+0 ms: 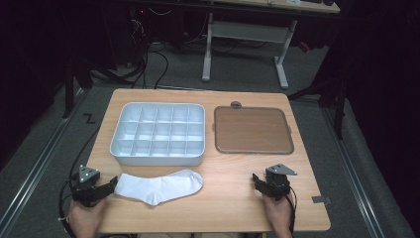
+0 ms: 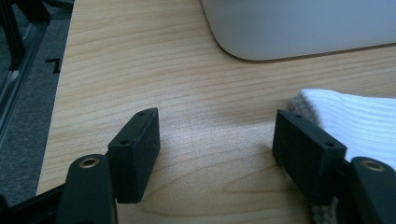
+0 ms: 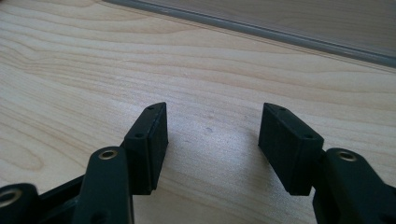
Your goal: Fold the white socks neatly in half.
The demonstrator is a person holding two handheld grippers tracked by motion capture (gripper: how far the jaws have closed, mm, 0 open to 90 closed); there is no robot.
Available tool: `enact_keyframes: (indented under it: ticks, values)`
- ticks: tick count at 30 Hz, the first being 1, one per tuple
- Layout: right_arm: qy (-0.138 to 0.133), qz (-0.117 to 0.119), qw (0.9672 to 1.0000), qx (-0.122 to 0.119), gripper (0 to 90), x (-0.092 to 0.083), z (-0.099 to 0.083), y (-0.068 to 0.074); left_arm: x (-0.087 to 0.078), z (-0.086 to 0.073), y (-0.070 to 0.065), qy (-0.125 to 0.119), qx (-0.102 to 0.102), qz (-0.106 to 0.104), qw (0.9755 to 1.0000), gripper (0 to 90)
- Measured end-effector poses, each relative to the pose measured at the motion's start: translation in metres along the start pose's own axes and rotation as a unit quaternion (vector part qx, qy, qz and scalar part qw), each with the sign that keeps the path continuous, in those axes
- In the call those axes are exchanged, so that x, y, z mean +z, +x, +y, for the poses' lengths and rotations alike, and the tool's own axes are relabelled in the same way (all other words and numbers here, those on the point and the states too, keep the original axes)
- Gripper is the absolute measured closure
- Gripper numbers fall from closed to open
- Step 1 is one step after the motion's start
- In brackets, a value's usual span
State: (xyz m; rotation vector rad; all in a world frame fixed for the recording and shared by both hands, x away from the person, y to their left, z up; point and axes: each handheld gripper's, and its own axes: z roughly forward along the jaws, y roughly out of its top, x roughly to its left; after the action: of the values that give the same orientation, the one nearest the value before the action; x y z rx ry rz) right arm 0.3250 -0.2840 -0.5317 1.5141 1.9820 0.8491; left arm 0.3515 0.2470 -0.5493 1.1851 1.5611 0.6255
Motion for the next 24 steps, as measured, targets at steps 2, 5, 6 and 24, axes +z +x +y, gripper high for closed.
enact_keyframes:
  ticks: [2, 5, 6, 24]
  values:
    - [0.000, 0.000, 1.0000, 0.000, 42.9, 0.0000, 0.0000, 0.0001, -0.0001, 0.0002, 0.0003, 0.000, -0.002, 0.000, 1.0000, 31.4]
    - [0.000, -0.001, 1.0000, -0.001, 42.8, 0.0001, 0.0001, 0.0001, -0.0005, 0.0010, 0.0009, 0.000, -0.008, -0.001, 1.0000, 31.5]
    - [-0.001, -0.001, 1.0000, -0.001, 42.8, 0.0002, 0.0001, 0.0001, -0.0004, 0.0010, 0.0008, -0.001, -0.009, 0.000, 1.0000, 31.8]
    - [0.000, -0.004, 1.0000, 0.002, 42.7, 0.0004, 0.0003, 0.0008, 0.0024, 0.0000, -0.0005, -0.004, 0.001, 0.015, 0.9999, 29.7]
